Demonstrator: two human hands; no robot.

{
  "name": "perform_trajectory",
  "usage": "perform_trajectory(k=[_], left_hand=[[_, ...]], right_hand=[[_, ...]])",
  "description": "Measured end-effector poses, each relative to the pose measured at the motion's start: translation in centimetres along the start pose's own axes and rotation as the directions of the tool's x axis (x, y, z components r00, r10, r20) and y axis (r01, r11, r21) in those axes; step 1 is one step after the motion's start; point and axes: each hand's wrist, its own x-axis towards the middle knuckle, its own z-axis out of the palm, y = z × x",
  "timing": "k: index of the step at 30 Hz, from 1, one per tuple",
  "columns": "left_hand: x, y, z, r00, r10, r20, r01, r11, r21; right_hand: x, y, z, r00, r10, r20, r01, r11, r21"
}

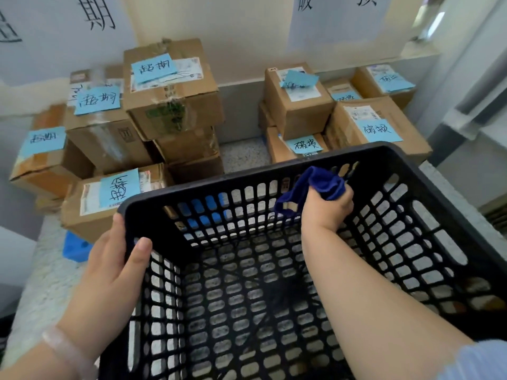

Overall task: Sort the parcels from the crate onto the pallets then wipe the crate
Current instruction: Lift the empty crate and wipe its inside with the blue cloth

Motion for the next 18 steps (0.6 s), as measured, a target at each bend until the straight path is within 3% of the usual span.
perform_trajectory(k=[5, 9, 14, 16, 18], left_hand=[[-0.2, 0.3, 0.1, 0.999, -0.042, 0.021, 0.043, 0.999, -0.023], [-0.6, 0.7, -0.1, 0.998, -0.047, 0.032, 0.047, 0.999, -0.012], [-0.6, 0.9, -0.3, 1.000, -0.018, 0.024, 0.019, 0.999, -0.031], [-0.5, 0.6, -0.4, 1.000, -0.017, 0.020, 0.018, 0.999, -0.038], [-0.4, 0.2, -0.4, 1.000, -0.023, 0.014, 0.024, 0.999, -0.043]], right_hand=[[-6.4, 0.3, 1.8, 0.987, 0.032, 0.155, -0.018, 0.996, -0.092], [-12.7, 1.3, 3.8, 0.932, 0.104, 0.346, -0.043, 0.983, -0.178], [-19.1, 1.2, 5.4, 0.763, 0.179, 0.622, -0.092, 0.981, -0.169], [-20.3, 1.1, 5.9, 0.703, 0.256, 0.664, -0.230, 0.965, -0.128], [-21.4, 1.3, 6.4, 0.581, 0.317, 0.749, -0.354, 0.928, -0.118]])
